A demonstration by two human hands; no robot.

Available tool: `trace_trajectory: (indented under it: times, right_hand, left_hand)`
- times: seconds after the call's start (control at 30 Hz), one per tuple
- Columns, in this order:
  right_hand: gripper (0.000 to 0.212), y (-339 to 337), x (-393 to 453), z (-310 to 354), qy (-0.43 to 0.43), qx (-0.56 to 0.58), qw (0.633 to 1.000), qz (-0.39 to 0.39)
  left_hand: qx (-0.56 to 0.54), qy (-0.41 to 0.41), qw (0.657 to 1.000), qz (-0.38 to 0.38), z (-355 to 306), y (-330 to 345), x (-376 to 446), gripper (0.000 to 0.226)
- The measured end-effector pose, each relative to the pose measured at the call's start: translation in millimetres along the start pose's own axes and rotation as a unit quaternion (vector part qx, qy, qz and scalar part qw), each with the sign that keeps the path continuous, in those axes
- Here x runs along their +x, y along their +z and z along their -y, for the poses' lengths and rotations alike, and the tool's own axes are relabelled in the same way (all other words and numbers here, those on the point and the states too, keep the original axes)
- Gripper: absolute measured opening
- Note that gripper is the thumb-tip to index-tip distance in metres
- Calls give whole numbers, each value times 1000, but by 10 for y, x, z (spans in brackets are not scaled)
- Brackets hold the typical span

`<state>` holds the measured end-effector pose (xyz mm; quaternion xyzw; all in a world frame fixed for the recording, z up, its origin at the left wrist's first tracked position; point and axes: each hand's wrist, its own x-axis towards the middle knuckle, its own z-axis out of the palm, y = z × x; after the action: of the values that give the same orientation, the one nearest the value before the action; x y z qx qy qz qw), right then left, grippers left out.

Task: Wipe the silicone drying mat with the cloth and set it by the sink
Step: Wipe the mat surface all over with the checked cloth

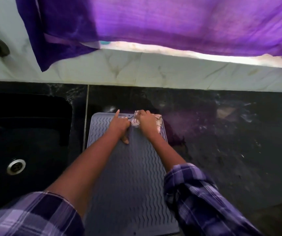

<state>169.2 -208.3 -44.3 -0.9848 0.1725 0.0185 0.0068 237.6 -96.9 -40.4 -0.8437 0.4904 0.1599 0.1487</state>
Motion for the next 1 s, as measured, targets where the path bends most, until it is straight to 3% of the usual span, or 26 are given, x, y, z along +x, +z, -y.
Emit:
trace_trajectory:
  times: [0.13,0.3,0.43,0.63,0.83,0.9,1.0]
  right_hand:
    - [32,120,-151,-4,-13,-9,1000,12]
    - [26,-163,-336,-146,-22,25,990,139]
    - [27,-421,24,-118,28,86,992,85]
    - [27,-165,-47,159,18,32,995,88]
    - [29,-253,-445,69,-8,11,973,229]
    - [30,-403,-256,-7,1,14,977,212]
    - [22,-439,-72,-40,10,36,993,115]
  left_hand:
    - [7,1,1000,-4,3,20,24,87]
    - [-6,6,1000,-10,48,70,-2,88]
    - [-22,1,999,-30,58,37,19,80]
    - [-34,-13,999,-39,49,37,-11,80]
    - [-32,-5,999,-41,61,80,-35,75]
    - [-33,-2,999,-42,68,87,-25,79]
    - [-31,-6,999,-43,100,81,7,82]
